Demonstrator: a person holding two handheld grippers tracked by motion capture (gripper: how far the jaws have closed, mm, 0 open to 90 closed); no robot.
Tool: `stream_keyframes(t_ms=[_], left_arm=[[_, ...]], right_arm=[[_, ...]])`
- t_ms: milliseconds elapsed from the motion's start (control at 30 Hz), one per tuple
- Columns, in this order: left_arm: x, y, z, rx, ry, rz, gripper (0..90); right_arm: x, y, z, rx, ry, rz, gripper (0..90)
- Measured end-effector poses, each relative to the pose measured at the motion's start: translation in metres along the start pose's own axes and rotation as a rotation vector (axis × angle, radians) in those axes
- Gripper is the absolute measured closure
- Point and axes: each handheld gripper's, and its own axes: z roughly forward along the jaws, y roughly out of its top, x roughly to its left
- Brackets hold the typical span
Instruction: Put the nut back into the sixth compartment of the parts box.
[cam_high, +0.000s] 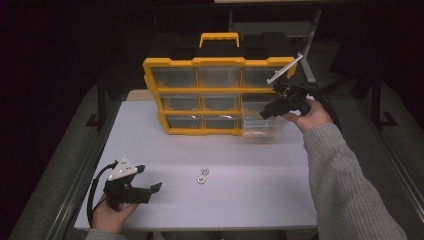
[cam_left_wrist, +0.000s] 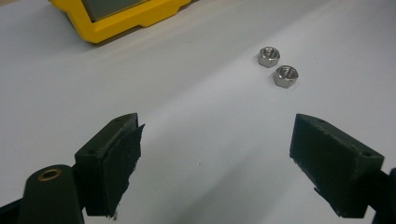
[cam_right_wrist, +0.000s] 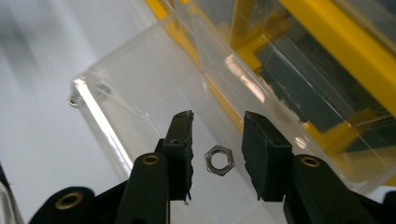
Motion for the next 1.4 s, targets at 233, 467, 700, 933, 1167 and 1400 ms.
stream_keyframes(t_ms=[233,467,700,933,1167,1400], left_arm=[[0.000,0.000,0.000,-0.004,0.003,0.010,16.0],[0.000,0.000,0.000,-0.010,0.005,0.001,16.0],[0.001,0.000,-0.001,-0.001,0.006,0.014,16.0],[0.000,0.001,0.000,-0.005,0.005,0.009,16.0],[0.002,0.000,-0.001,0.002,0.006,0.016,16.0],[0.002,0.000,-0.001,0.004,0.007,0.019,16.0]], right_arm=[[0.015,0.007,-0.017,-0.037,0.014,-0.031,60.3],[0.040,0.013,-0.020,-0.067,0.064,-0.087,58.3],[0.067,0.012,-0.002,-0.072,0.112,-0.140,57.3],[0.082,0.005,0.023,-0.071,0.155,-0.179,55.4],[0.098,-0.002,0.047,-0.080,0.180,-0.209,54.5],[0.111,-0.008,0.072,-0.054,0.201,-0.226,51.2]])
